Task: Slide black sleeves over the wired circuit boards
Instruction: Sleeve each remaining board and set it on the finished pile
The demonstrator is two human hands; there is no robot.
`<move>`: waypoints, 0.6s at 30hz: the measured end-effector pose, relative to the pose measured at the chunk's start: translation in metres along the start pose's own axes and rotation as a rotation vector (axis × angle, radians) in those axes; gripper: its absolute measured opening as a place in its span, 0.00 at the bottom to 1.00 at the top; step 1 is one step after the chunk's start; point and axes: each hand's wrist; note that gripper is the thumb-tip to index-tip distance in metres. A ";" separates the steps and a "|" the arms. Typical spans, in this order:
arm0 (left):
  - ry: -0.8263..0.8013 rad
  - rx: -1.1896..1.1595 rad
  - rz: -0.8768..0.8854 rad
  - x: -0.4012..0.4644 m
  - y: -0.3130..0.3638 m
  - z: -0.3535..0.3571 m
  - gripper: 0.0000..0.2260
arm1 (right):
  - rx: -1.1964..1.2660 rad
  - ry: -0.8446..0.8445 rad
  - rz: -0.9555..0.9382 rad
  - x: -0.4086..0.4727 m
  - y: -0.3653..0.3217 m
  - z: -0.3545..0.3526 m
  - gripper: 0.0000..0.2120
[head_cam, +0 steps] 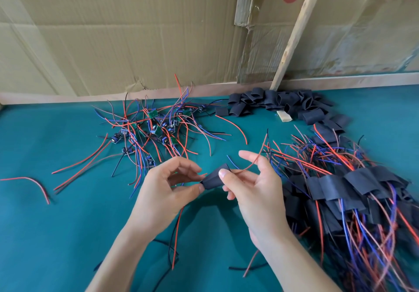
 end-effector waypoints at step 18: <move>-0.105 -0.158 -0.092 -0.001 0.000 0.000 0.08 | 0.103 0.033 0.086 0.005 -0.002 -0.005 0.18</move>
Point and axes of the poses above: each hand's wrist, its own x-axis towards the middle knuckle, its own z-axis out of the palm, y = z × x, and after that the axes turned 3 degrees about -x, right-handed
